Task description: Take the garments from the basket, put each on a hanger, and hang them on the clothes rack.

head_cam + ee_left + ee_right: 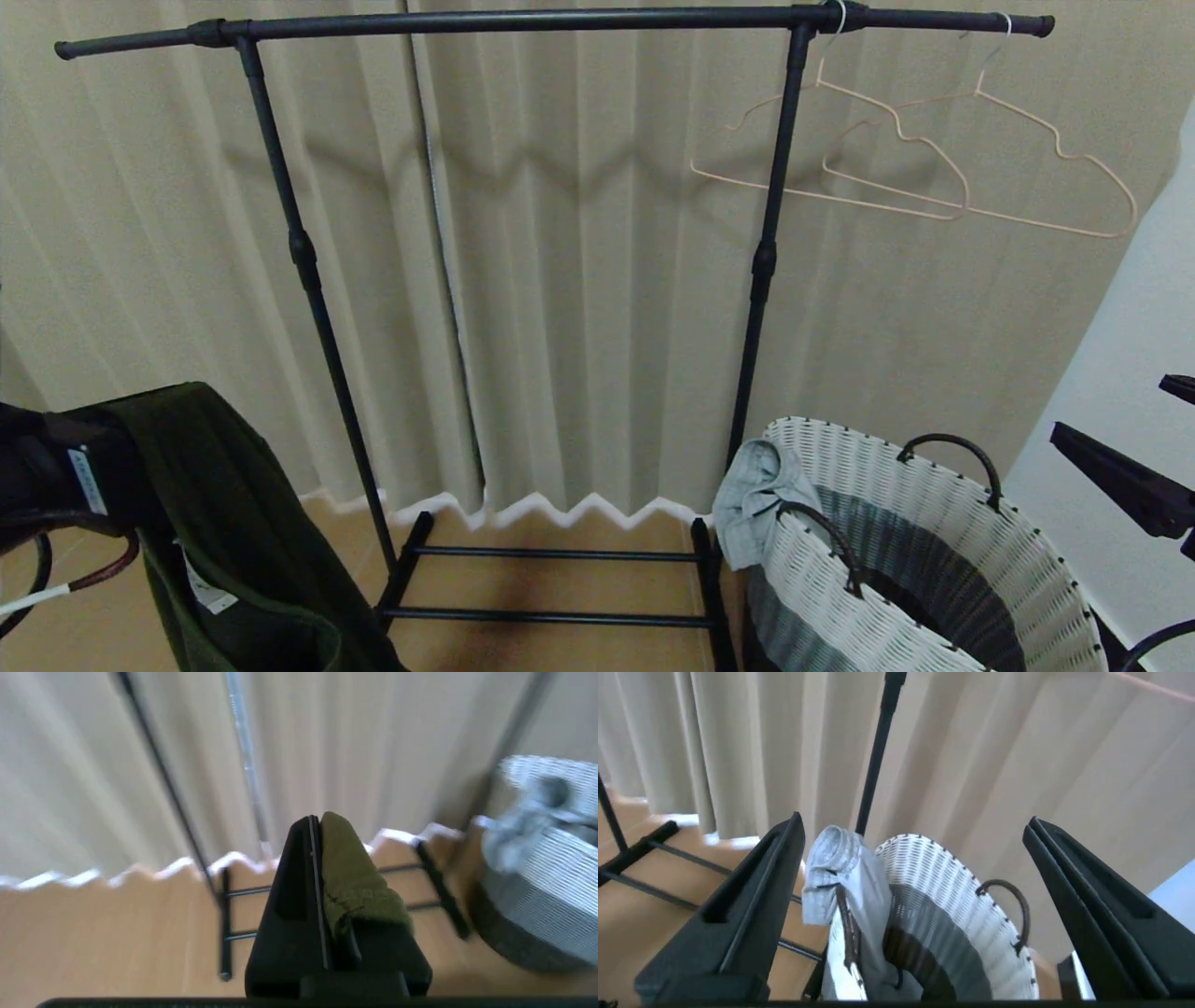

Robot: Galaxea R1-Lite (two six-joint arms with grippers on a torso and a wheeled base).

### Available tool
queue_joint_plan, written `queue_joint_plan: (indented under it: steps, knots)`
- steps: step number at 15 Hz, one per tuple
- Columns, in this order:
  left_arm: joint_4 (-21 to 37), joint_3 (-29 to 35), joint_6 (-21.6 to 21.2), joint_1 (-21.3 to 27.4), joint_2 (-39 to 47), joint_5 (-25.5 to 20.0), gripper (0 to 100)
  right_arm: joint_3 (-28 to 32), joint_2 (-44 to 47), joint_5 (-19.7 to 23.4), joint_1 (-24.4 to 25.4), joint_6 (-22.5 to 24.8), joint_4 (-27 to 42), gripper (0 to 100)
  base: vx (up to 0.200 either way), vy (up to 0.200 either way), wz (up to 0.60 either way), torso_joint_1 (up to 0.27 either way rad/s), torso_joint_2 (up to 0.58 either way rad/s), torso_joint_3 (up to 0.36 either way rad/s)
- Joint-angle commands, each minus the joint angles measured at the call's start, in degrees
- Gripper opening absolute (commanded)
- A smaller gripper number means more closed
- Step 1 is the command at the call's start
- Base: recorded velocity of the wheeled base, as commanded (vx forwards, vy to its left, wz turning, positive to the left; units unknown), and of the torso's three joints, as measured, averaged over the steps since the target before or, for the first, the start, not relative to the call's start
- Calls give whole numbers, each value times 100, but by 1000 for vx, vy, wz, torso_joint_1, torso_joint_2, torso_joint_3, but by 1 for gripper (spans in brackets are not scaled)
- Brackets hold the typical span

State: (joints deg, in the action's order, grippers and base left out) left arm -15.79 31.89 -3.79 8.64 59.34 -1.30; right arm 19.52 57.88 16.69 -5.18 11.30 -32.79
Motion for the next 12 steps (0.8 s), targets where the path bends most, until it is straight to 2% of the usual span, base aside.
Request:
queue_joint_plan:
  steps: [1,3,5,12]
  knots:
    - [-39,-210,1,-3,-160,-54,0,-36,-49,1,-27,4,10,100,0,0,0,100,-315,-227]
    - [-47,-210,-25,23,-283,-54,0,-44,-58,-8,-18,13,19,100,0,0,0,78,-222,-276]
    - [-56,-201,-16,41,-318,-45,0,-36,-58,-8,-27,21,19,100,0,0,0,97,-527,-290]
    - [-82,-280,-16,393,-353,-80,0,35,-5,-8,-27,30,45,100,0,0,0,203,-477,-281]
